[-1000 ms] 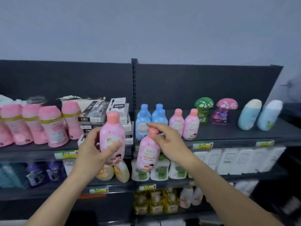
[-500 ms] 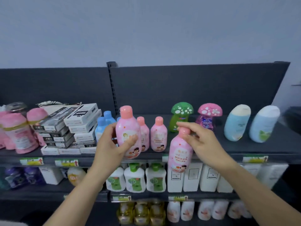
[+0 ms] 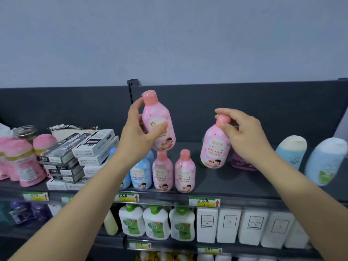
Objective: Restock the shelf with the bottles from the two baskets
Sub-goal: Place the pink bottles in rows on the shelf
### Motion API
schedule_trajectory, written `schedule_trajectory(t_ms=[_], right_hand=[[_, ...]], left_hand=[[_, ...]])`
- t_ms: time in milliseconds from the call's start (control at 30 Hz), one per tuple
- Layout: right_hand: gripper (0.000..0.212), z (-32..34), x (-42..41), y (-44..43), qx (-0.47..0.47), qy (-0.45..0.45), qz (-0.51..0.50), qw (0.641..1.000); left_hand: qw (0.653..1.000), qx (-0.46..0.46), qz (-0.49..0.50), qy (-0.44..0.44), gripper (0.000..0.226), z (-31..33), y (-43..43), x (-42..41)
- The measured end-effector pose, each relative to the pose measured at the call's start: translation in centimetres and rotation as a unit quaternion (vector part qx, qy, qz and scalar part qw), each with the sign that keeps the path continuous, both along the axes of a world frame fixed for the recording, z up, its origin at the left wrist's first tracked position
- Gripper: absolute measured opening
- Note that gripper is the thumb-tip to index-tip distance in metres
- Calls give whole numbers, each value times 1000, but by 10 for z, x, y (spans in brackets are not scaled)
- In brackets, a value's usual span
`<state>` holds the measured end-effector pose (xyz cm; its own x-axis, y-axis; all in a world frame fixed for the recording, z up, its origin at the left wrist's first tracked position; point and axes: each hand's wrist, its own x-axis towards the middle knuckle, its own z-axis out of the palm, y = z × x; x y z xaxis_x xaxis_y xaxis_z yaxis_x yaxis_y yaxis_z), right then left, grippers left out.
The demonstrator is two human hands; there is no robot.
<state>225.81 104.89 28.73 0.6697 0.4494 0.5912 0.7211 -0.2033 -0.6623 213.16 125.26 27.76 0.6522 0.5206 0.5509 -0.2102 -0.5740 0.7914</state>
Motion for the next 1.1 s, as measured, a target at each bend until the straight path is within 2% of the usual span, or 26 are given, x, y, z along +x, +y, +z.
schedule_trajectory(t_ms=[267,533,733,933,1100], right_hand=[[34,18,42,47,-3,3,-26,1000],[34,-2,89,121,-191,8,-20,981],[33,-11,122,153,-350,-18,-34,936],[29,-14,148,165,-398,-18,-40,916],[29,-16,172,179,-427,-22,-26,904]], left_hand=[[999,17,-33,36,75,22,44,43],[985,47,-84,142,68,20,102,101],[940,163,-132,269,64,4,129,151],[912,212,-148,319,66,-12,143,190],[908,223,-139,327,66,-28,152,212]])
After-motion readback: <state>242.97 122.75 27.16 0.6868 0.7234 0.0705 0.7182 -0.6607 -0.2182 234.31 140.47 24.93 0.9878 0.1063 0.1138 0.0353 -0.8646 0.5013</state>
